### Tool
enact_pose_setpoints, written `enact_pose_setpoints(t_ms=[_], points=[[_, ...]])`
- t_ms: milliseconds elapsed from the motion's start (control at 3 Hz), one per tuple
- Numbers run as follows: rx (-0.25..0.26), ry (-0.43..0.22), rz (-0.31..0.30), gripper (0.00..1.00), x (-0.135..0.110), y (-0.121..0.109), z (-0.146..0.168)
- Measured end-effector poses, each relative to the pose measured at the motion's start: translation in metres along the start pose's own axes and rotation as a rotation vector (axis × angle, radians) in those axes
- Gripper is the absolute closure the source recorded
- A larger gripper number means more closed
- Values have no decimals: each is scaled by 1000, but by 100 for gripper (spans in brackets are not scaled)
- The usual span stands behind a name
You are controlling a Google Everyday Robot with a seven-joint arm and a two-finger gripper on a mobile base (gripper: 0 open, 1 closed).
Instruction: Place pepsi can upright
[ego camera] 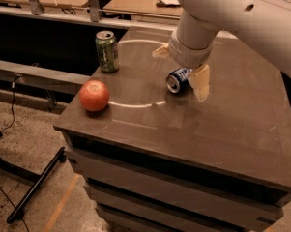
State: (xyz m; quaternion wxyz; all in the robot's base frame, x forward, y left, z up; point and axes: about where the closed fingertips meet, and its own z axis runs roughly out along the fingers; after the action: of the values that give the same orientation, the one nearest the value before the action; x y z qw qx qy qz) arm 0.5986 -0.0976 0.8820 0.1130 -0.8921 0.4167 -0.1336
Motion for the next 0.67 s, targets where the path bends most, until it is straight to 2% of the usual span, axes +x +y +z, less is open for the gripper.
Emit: enact_pose_setpoints(t_ms=[333,667], points=[[-42,-28,-36,0,-5,-8,12],[-42,-28,-36,0,-5,-8,12]])
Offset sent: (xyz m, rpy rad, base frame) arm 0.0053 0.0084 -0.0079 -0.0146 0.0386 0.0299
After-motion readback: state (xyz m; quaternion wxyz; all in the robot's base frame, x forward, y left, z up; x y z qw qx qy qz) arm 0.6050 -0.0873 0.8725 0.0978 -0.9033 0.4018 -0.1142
